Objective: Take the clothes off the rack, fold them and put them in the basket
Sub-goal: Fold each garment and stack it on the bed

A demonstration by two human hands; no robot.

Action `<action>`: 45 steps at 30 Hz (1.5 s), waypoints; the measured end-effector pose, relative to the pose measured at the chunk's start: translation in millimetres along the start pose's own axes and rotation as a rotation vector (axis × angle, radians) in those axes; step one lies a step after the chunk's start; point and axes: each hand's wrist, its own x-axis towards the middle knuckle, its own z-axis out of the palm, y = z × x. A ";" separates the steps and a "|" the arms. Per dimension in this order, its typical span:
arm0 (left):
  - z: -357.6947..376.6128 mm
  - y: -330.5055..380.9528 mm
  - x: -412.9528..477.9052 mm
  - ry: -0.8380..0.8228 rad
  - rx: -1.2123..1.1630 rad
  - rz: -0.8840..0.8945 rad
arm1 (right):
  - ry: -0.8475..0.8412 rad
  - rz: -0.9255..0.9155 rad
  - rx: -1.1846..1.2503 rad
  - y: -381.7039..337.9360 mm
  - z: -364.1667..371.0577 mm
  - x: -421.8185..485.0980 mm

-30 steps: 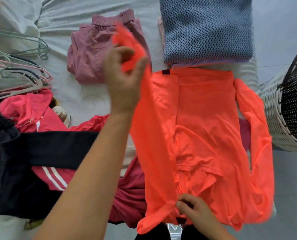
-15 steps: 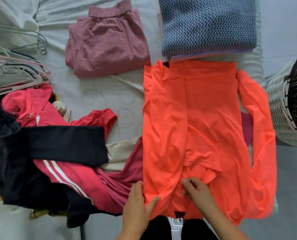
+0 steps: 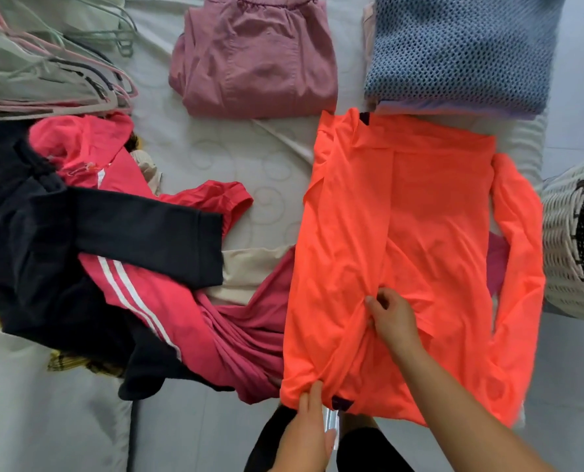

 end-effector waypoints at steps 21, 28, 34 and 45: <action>-118.7 142.5 105.4 0.204 0.195 0.283 | 0.572 0.090 -0.044 79.6 -115.1 6.9; -155.1 277.5 184.3 0.330 0.448 0.695 | 0.593 0.465 0.209 110.8 -111.3 -34.2; -158.3 328.3 225.0 0.236 0.865 0.882 | 0.526 0.547 0.446 138.7 -107.9 -42.4; -204.5 317.3 220.1 0.476 0.789 0.921 | 0.470 0.527 0.538 141.6 -104.7 -54.5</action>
